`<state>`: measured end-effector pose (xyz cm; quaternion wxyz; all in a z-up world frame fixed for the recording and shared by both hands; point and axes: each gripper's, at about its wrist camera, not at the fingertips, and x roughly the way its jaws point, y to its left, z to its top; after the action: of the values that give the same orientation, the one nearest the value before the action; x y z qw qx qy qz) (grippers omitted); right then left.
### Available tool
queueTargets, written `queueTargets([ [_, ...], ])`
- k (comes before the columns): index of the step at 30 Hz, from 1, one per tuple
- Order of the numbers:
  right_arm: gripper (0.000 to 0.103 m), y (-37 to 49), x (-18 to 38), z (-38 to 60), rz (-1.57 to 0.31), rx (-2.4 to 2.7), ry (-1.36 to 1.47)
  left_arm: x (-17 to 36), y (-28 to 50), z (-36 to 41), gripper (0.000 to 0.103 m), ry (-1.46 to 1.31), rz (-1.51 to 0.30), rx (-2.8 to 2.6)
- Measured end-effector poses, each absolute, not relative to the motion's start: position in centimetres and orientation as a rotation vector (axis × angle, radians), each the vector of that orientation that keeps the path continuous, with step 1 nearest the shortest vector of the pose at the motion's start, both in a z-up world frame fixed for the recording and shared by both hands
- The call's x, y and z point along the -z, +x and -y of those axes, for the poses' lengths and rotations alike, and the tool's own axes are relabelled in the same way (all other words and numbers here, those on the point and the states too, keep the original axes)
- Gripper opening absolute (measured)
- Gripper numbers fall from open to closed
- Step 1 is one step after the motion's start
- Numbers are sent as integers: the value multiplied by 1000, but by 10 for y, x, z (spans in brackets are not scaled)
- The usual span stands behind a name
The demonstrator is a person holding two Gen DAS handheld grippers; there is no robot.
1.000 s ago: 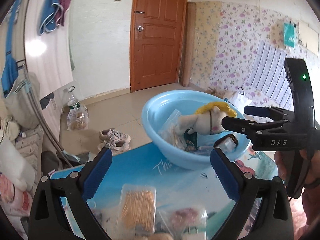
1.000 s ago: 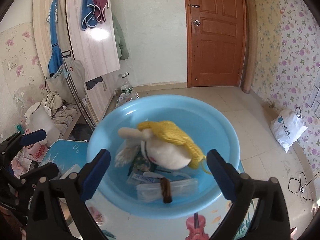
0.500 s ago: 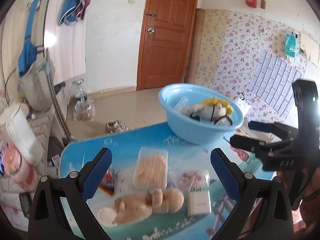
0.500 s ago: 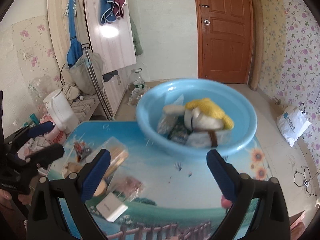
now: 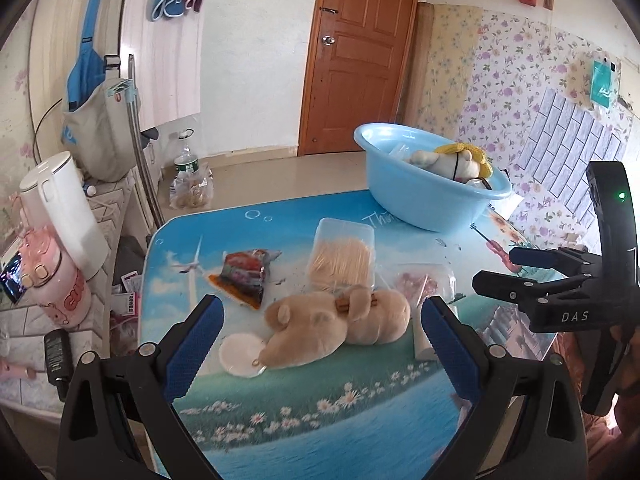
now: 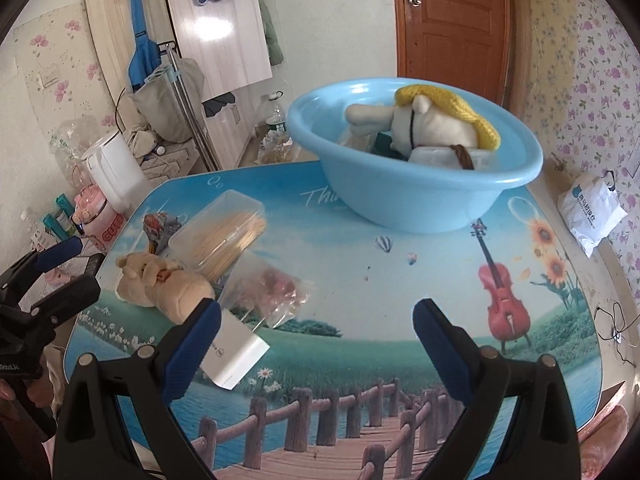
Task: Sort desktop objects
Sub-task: 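Withdraw both tools from the basin back over the table, then grasp the tan teddy bear with the left tool while the right tool grasps the white charger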
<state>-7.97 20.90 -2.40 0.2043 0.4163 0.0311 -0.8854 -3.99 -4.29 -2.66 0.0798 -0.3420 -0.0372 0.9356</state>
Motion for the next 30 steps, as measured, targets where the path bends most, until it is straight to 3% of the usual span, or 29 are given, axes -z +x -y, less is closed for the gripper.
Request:
queueTargets([
  [30, 99, -61, 58, -178, -156, 2367, 1237, 64, -51, 45, 99, -1103, 149, -2689],
])
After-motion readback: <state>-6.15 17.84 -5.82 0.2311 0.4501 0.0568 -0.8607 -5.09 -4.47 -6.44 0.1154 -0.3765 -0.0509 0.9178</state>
